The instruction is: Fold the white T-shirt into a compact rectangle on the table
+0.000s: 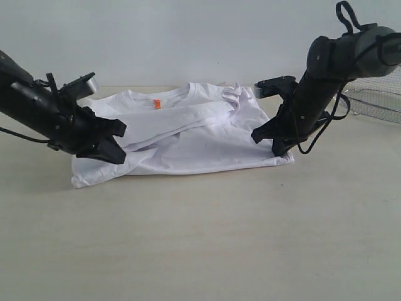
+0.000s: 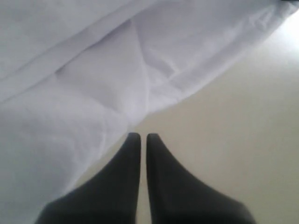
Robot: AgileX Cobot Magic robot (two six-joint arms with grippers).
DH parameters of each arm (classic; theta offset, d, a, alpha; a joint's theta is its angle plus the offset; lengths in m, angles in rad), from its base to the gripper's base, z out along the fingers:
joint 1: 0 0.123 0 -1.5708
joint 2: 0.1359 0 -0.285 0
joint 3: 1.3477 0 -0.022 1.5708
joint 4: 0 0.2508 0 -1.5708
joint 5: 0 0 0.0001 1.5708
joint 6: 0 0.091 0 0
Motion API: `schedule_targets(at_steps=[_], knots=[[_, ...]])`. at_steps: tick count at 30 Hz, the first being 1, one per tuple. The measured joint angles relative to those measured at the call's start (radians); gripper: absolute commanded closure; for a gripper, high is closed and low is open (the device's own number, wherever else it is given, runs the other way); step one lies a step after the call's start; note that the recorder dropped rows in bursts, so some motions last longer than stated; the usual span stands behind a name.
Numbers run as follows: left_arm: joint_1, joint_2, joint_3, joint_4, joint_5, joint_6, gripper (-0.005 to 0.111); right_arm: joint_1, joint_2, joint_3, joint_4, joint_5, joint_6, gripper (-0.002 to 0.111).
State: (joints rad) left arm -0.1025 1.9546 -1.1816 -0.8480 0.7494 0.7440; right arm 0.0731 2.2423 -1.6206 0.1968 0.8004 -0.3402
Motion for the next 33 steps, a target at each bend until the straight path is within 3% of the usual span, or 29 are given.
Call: schedule_targets(at_steps=[6,12,17,20,33], knots=[[-0.002,0.075,0.019,0.07,-0.131,-0.054,0.102,0.0,0.0,0.0,0.0,0.006,-0.008,0.109],[-0.002,0.102,0.013,0.275,-0.152,-0.264,0.102,0.0,0.0,0.0,-0.008,0.012,-0.014,0.109],[0.067,0.094,0.012,0.361,-0.164,-0.325,0.102,0.0,0.0,0.0,-0.01,0.015,-0.014,0.109],[0.101,0.093,0.012,0.366,-0.166,-0.312,0.102,0.0,0.0,0.0,-0.01,0.015,-0.014,0.109],[0.102,0.079,0.045,0.292,-0.149,-0.227,0.102,0.0,-0.033,0.002,-0.012,0.108,-0.019,0.109]])
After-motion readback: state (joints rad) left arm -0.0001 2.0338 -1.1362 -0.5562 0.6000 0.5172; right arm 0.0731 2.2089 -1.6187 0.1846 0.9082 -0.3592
